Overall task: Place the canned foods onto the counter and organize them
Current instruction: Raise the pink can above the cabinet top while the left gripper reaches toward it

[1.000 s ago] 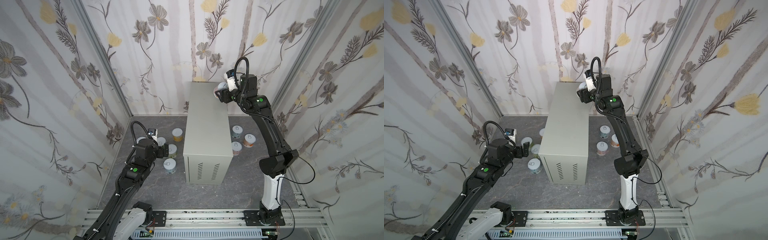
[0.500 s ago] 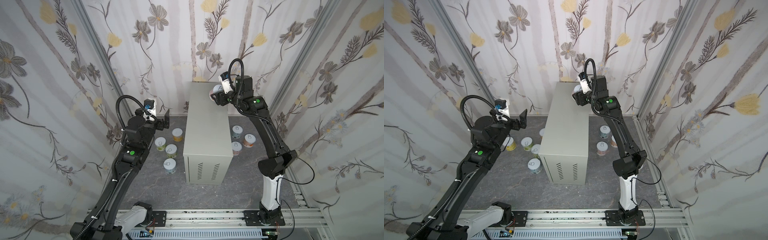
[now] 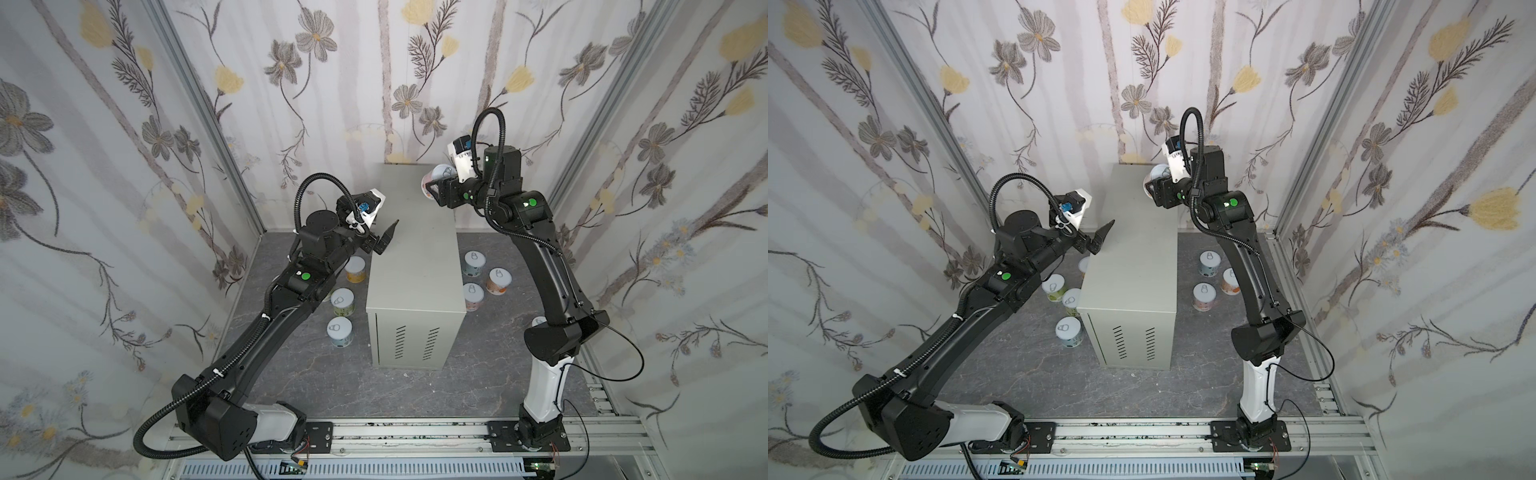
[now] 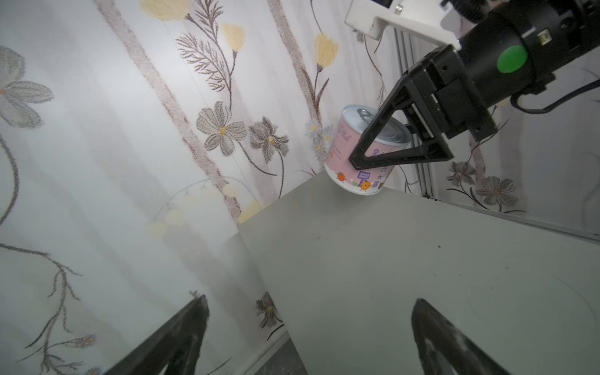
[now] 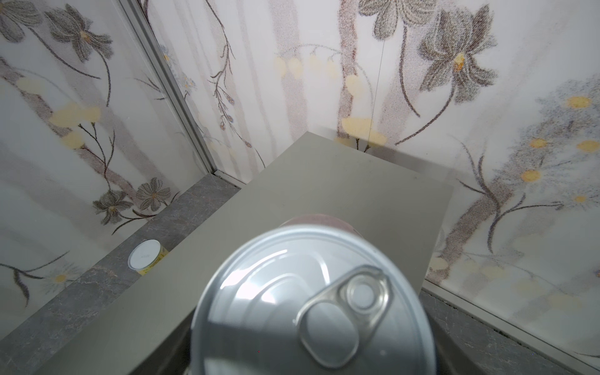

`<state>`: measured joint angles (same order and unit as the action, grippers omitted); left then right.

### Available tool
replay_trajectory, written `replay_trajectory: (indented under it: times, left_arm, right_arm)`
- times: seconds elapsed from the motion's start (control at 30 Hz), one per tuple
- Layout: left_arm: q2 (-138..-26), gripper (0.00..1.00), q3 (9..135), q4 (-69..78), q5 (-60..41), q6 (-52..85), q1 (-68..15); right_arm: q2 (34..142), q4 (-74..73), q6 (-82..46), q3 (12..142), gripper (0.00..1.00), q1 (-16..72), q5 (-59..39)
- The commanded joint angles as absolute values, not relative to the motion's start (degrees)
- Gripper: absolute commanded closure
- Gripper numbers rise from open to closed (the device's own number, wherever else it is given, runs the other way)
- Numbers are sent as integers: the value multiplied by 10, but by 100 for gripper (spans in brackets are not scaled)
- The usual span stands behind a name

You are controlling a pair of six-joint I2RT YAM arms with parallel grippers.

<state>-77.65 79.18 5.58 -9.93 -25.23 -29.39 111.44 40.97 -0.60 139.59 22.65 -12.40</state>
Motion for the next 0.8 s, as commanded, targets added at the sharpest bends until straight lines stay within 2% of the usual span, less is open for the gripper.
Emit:
replay_trajectory:
  times: [0.0,0.4,0.77]
  left_arm:
    - [-791,0,810,98,-146,-269,-308]
    - [-894,0,913,25,-158,-274,-369]
    - [-931,0,916,60,-126,-259,-373]
  right_arm:
    - [1096,400,-18,1402,51,231,-144]
    - [1091,463,-5,1402,51,274,-119]
    - [1086,480,3,1403,50,287,-128]
